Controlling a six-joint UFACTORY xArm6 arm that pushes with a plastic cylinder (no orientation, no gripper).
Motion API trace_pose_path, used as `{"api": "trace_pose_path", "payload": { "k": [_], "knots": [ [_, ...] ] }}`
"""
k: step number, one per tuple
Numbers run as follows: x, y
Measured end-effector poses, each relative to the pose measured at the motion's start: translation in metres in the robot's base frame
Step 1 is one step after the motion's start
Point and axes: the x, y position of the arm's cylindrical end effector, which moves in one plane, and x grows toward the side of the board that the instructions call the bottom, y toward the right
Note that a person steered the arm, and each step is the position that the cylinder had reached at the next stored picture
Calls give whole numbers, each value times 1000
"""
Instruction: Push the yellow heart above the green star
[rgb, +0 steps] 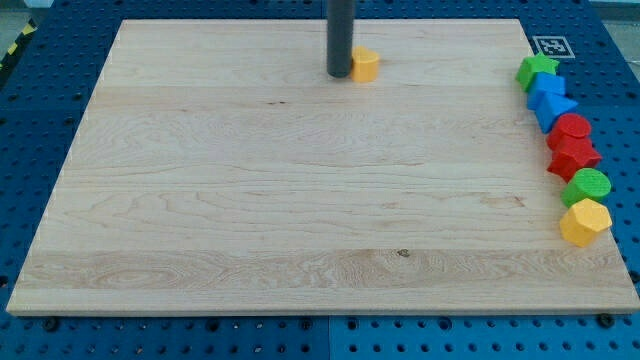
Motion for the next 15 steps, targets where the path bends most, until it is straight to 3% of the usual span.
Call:
{"api": "trace_pose_path", "payload": {
  "k": [3,9,11,15],
  "knots": [
    [0,32],
    [14,32],
    [-10,26],
    [-11,80]
  ]
}}
